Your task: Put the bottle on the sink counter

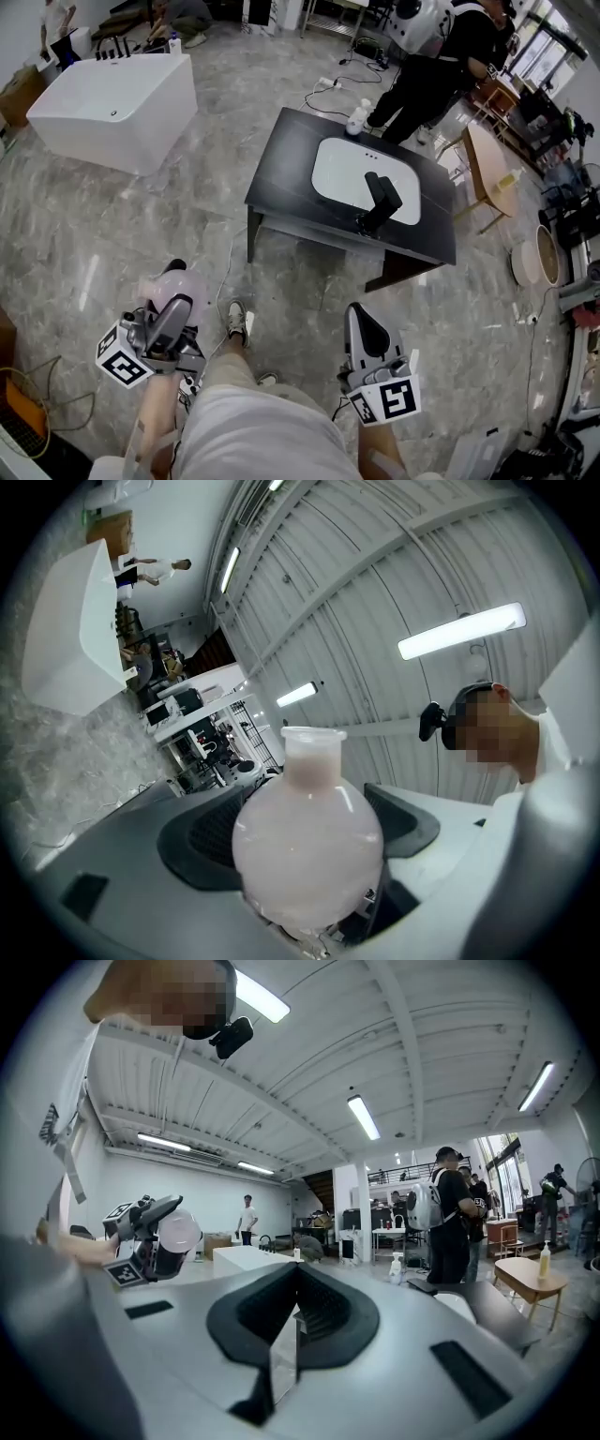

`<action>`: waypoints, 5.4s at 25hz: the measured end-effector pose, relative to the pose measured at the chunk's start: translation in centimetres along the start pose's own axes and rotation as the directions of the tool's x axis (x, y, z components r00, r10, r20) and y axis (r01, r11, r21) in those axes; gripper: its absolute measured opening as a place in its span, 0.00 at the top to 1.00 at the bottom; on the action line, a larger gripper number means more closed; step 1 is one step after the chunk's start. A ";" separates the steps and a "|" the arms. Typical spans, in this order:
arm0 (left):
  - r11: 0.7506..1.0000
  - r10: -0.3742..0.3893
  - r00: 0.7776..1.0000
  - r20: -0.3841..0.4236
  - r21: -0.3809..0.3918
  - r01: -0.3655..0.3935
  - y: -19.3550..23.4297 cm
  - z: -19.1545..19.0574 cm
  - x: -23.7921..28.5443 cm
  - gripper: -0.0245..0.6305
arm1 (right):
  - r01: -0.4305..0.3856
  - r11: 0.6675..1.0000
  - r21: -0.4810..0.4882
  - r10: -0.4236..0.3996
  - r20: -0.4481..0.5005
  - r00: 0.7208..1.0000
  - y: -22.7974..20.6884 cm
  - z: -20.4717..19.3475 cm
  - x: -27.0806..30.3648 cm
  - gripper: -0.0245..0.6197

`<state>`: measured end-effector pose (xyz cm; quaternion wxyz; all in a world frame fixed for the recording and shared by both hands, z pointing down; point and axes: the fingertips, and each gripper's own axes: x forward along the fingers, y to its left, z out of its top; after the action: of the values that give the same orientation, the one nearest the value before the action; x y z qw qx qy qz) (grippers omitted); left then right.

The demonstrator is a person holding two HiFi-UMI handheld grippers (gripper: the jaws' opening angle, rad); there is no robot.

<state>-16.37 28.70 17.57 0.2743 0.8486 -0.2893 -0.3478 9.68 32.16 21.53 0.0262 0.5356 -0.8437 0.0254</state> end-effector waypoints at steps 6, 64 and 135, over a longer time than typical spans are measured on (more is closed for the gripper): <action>1.000 -0.018 0.999 -0.040 -0.002 0.018 5.5 2.0 6.2 0.34 | 0.019 1.000 -0.009 -0.020 -0.022 1.000 -3.4 0.7 7.7 0.95; 0.927 0.255 0.860 -0.442 0.364 -0.088 40.6 -14.8 22.9 0.34 | -0.120 0.981 0.150 0.158 -0.279 0.947 -13.6 -16.0 35.5 0.95; 0.816 0.449 0.621 -0.643 0.578 0.008 46.0 -21.5 23.5 0.34 | -0.053 0.954 0.296 0.133 -0.257 0.957 -19.7 -21.2 33.5 0.95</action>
<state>-0.24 -13.00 51.15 0.1672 0.9104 -0.3385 0.1694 13.63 -4.92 45.39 0.0638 0.4842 -0.8438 0.2225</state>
